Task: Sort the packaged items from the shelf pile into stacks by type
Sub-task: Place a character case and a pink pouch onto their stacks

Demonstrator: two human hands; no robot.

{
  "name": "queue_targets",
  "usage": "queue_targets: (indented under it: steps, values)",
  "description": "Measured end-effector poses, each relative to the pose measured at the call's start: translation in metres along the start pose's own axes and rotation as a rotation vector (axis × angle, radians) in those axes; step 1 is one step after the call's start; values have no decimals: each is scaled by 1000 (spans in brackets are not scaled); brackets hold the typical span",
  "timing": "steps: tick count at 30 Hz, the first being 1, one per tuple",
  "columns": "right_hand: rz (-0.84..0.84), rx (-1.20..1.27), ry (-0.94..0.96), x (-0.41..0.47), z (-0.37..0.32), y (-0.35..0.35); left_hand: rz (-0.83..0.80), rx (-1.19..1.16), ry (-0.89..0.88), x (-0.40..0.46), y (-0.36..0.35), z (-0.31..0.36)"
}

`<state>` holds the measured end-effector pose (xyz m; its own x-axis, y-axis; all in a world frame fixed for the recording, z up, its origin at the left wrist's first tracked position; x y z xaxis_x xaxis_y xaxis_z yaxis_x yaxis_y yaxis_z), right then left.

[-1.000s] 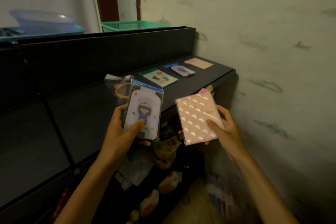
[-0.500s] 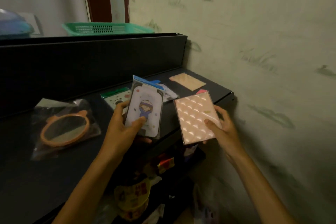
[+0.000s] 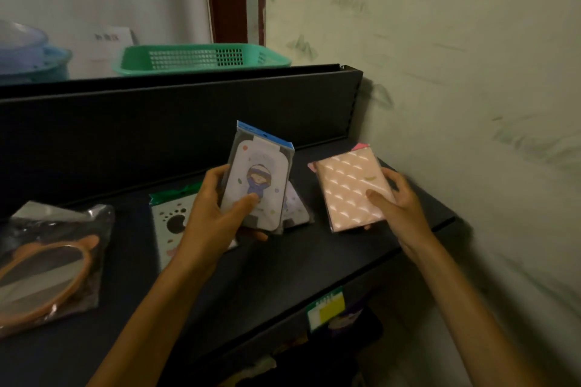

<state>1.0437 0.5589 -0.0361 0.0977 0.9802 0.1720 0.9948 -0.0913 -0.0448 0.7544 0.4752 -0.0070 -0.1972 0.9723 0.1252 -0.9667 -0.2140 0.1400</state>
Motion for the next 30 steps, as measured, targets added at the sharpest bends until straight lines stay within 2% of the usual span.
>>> queue_targets:
  steps: [7, 10, 15, 19, 22, 24, 27, 30]
  values:
    - [-193, -30, -34, 90, 14, 15, 167, 83, 44, 29, -48, 8]
    - [-259, -156, -54, 108, 20, 18, 231, 89, 78, 32, -62, 8]
    - [-319, -498, 80, 116, 17, 24, 339, 149, 125, 30, -77, 3]
    - [-343, -735, 291, 118, 7, 23, 390, 195, 164, 30, -78, -4]
    - [-482, -789, 407, 121, -3, 16, 423, 323, 226, 32, -76, -12]
    - [-562, -813, 449, 120, -3, 11, 419, 306, 284, 34, -77, -19]
    - [-609, -835, 473, 118, 0, 4, 417, 277, 375, 35, -77, -28]
    - [-620, -847, 481, 118, 2, 0, 428, 446, 395, 36, -72, -31]
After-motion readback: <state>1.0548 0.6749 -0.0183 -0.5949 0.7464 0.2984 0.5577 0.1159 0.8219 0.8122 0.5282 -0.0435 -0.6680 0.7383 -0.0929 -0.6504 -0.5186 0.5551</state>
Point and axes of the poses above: each hand's wrist, its own x-axis towards the middle knuckle, its own y-axis out of the back of the hand, z = x × y, the point moved 1 cm from there along x, towards the middle knuckle, and after that the axes turned 12 degrees about x, right-handed, at the moved point
